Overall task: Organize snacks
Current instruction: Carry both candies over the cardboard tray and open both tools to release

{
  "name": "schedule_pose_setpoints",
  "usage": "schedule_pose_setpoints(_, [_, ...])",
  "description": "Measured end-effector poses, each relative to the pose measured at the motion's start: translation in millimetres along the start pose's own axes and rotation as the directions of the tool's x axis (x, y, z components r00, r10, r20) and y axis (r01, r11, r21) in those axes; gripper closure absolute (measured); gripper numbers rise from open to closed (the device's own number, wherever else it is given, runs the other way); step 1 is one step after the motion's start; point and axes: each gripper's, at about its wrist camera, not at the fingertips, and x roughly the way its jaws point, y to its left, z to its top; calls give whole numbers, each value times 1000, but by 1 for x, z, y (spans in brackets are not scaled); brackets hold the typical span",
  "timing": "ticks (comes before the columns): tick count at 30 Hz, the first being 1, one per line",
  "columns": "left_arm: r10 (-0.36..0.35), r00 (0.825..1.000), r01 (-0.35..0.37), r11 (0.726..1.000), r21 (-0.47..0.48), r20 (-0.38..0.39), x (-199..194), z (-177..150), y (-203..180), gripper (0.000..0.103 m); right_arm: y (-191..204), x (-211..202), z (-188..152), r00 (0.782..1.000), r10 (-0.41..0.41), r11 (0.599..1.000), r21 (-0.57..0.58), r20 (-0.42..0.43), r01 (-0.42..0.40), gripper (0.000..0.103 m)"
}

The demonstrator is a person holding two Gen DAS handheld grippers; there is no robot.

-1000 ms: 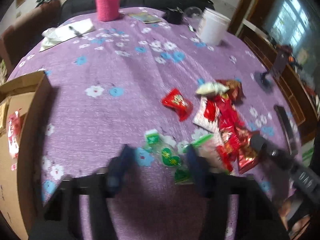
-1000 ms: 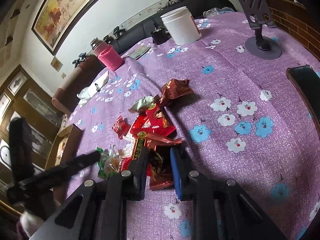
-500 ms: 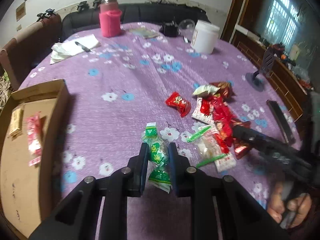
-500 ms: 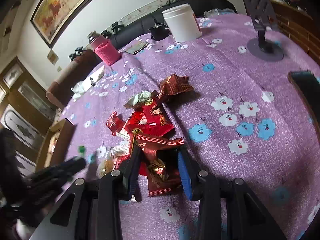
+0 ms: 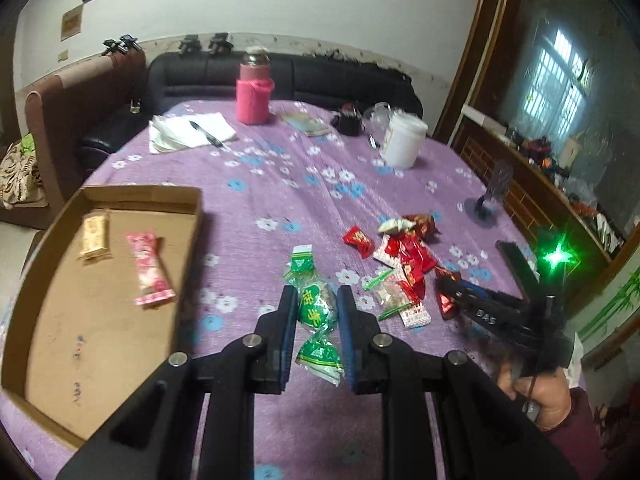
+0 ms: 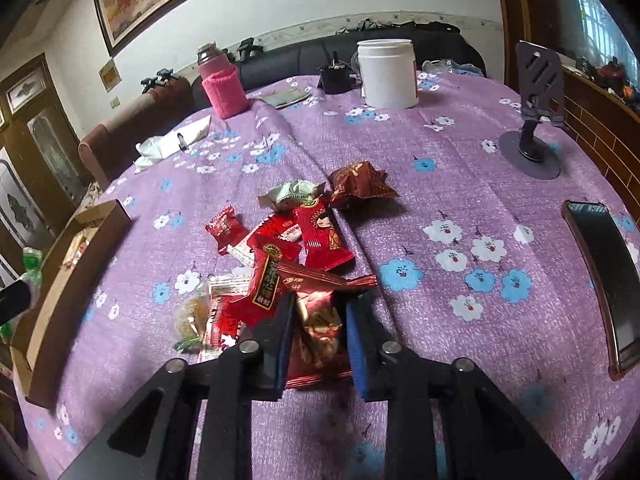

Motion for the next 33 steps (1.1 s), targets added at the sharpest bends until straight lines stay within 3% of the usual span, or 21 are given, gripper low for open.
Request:
schedule_pose_setpoints(5, [-3, 999, 5, 1000, -27, 51, -30, -4, 22, 84, -17, -33, -8, 999, 49, 993, 106, 15, -51, 84])
schedule_pose_setpoints(10, [-20, 998, 24, 997, -68, 68, -42, -13, 40, 84, -24, -63, -13, 999, 45, 989, 139, 18, -47, 84])
schedule_pose_setpoints(15, [-8, 997, 15, 995, -97, 73, -50, -23, 56, 84, -25, -89, -17, 994, 101, 977, 183, 40, -107, 84])
schedule_pose_setpoints(26, [-12, 994, 26, 991, -130, 110, -70, -26, 93, 84, 9, -156, -13, 986, 115, 983, 129, 118, -130, 83])
schedule_pose_setpoints(30, [-42, 991, 58, 990, -126, 127, -85, -25, 100, 83, 26, -170, -10, 978, 169, 975, 125, 126, -185, 83])
schedule_pose_setpoints(33, [-39, 988, 59, 989, -134, 147, -101, -17, 112, 83, 50, -165, 0, 962, 253, 958, 109, 105, -264, 83])
